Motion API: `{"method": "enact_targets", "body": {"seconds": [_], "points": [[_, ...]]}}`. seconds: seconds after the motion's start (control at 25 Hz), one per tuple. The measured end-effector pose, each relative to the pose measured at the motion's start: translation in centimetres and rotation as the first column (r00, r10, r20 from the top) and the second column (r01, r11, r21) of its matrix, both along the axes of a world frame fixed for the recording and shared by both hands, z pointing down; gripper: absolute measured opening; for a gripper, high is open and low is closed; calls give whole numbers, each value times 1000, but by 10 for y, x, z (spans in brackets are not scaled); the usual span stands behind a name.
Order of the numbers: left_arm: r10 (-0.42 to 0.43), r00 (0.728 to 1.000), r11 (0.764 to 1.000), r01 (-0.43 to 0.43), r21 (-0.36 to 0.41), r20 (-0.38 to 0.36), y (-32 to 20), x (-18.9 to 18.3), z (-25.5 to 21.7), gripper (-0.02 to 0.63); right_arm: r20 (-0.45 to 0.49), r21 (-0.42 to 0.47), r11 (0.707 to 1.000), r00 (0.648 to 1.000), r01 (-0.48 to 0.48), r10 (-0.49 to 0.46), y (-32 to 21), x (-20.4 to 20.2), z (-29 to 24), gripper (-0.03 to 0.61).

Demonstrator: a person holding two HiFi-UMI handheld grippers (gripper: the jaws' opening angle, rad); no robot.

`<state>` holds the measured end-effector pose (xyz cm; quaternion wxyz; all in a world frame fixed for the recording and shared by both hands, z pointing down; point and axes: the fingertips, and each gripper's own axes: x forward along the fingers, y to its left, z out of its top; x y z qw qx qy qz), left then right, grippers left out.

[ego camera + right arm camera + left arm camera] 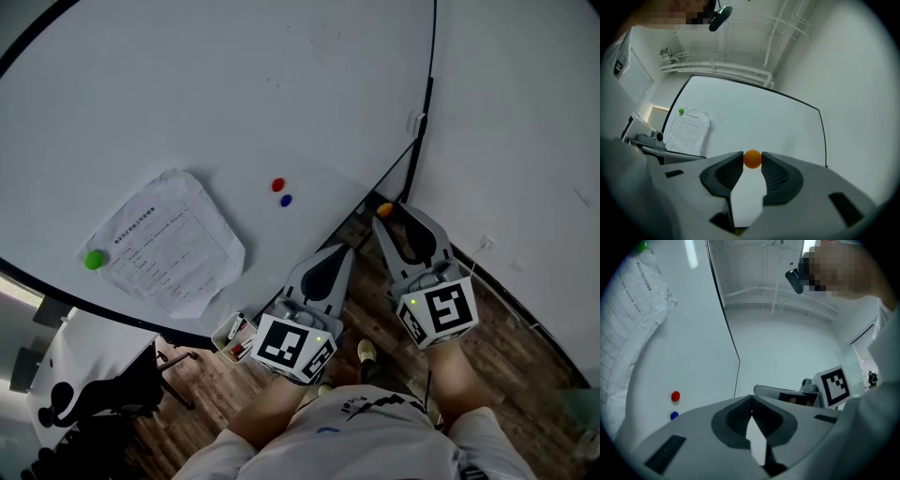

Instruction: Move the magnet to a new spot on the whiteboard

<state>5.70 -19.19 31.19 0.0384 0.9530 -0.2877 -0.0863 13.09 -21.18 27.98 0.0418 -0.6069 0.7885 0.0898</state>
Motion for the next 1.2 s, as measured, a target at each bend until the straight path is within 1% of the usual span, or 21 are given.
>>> {"method": "enact_targets", "body": {"seconds": [0.32,0.64,0.84,1.2], "points": [[2,1000,1000,-2,4,26,-3,9,3,11,15,-2,1000,1000,-12,12,-2,9,3,127],[-14,999,1000,14,9,45,-25,21,8,12,37,-13,1000,999,13,-13,-27,22,10,127],[-38,998,999,38,-5,53,-47,34,17,11,50,-34,998,998,47,-45,-57,35,25,127],[-97,992,995,100,-22,84,-94,59,39,11,98,-91,987,988,130,-122,-132,62,63,127]]}}
